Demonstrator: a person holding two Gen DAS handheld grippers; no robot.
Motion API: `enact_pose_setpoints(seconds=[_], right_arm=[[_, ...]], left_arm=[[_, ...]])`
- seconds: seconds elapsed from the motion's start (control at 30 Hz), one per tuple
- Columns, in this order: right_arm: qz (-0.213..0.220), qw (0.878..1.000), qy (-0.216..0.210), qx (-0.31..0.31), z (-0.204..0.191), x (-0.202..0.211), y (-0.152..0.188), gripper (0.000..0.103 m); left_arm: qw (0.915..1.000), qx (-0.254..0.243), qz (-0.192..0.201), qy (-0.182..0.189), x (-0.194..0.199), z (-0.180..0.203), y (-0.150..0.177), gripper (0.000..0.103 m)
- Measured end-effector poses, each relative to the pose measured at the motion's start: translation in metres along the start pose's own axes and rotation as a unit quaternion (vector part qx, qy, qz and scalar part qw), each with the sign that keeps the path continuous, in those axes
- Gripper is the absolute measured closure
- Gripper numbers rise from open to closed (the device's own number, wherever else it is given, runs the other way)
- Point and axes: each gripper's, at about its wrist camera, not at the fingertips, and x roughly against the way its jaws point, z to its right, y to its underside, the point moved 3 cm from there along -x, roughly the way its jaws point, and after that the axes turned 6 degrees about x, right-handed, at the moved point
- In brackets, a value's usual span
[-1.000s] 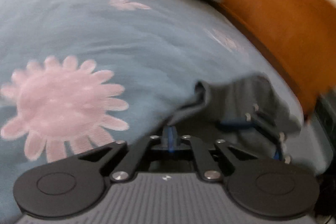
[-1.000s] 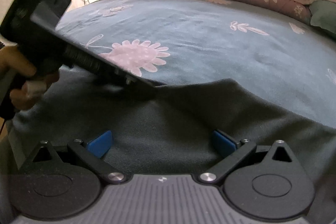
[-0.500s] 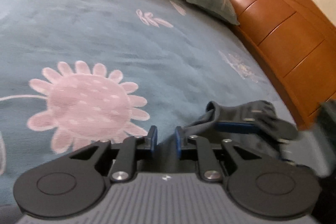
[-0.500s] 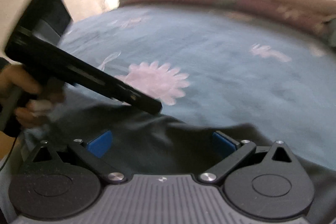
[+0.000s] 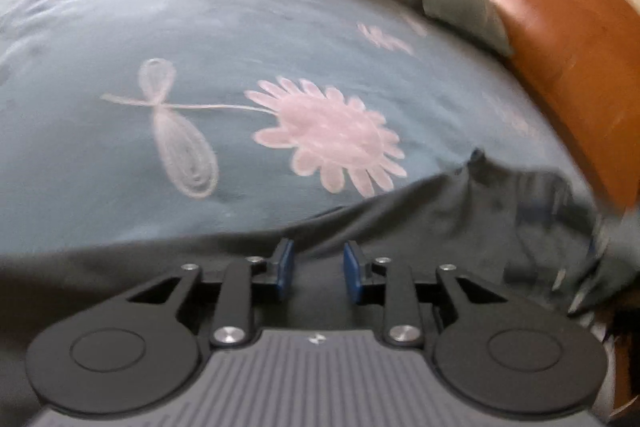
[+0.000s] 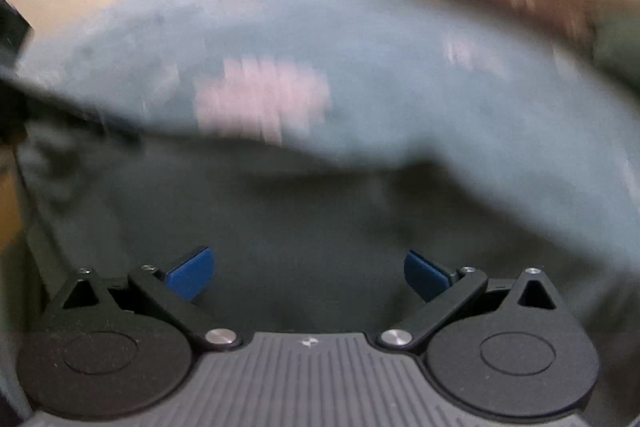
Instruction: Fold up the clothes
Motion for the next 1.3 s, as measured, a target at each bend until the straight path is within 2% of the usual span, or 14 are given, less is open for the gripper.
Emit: enact_pose_setpoints(seconds=[0.17, 0.3, 0.37, 0.47, 0.53, 0.57, 0.6, 0.63, 0.7, 0.87, 0.97, 1.13, 1.2, 1.3], right_arm=[[-0.011, 0.999, 0.028, -0.021, -0.006, 0.027, 0.032, 0.000], [0.026, 0.997, 0.054, -0.057, -0.002, 0.042, 0.024, 0.000], [0.020, 0.994, 0.076, -0.072, 0.004, 0.035, 0.023, 0.000], [-0.005, 0.995, 0.068, -0.075, 0.003, 0.022, 0.031, 0.000], [-0.003, 0.995, 0.082, -0.057, -0.003, 0.020, 0.038, 0.000], [0.000, 0.995, 0.085, -0.056, -0.005, 0.021, 0.039, 0.000], [0.002, 0.994, 0.086, -0.061, -0.004, 0.021, 0.040, 0.000], [0.002, 0.994, 0.085, -0.065, -0.002, 0.021, 0.039, 0.000], [-0.002, 0.994, 0.085, -0.063, -0.002, 0.019, 0.037, 0.000], [-0.010, 0.994, 0.091, -0.065, -0.005, 0.019, 0.035, 0.000], [-0.008, 0.994, 0.090, -0.066, -0.005, 0.020, 0.036, 0.000], [-0.006, 0.994, 0.091, -0.066, -0.005, 0.020, 0.037, 0.000], [-0.005, 0.994, 0.090, -0.066, -0.005, 0.019, 0.037, 0.000], [-0.003, 0.994, 0.090, -0.067, -0.004, 0.019, 0.037, 0.000]], left_arm=[[0.9996, 0.005, 0.009, -0.025, 0.013, -0.010, 0.000, 0.074], [0.9970, -0.056, 0.032, -0.042, 0.031, 0.008, 0.007, 0.069], [0.9951, -0.080, 0.037, -0.046, 0.038, 0.014, 0.013, 0.069], [0.9947, -0.084, 0.033, -0.050, 0.049, 0.007, 0.029, 0.067], [0.9948, -0.065, 0.016, -0.077, 0.053, -0.006, 0.043, 0.067], [0.9954, -0.053, 0.013, -0.078, 0.057, -0.013, 0.050, 0.069], [0.9961, -0.041, 0.011, -0.078, 0.061, -0.019, 0.056, 0.064], [0.9963, -0.037, 0.001, -0.078, 0.064, -0.021, 0.059, 0.064], [0.9955, -0.045, 0.002, -0.084, 0.069, -0.014, 0.057, 0.065], [0.9919, -0.107, 0.031, -0.061, 0.058, 0.024, 0.049, 0.062], [0.9891, -0.141, 0.014, -0.041, 0.035, 0.043, 0.058, 0.061], [0.9774, -0.203, -0.015, -0.058, 0.035, 0.051, 0.086, 0.056], [0.9766, -0.207, -0.033, -0.049, 0.042, 0.053, 0.081, 0.055], [0.9827, -0.185, -0.002, -0.007, 0.044, 0.062, 0.060, 0.052]])
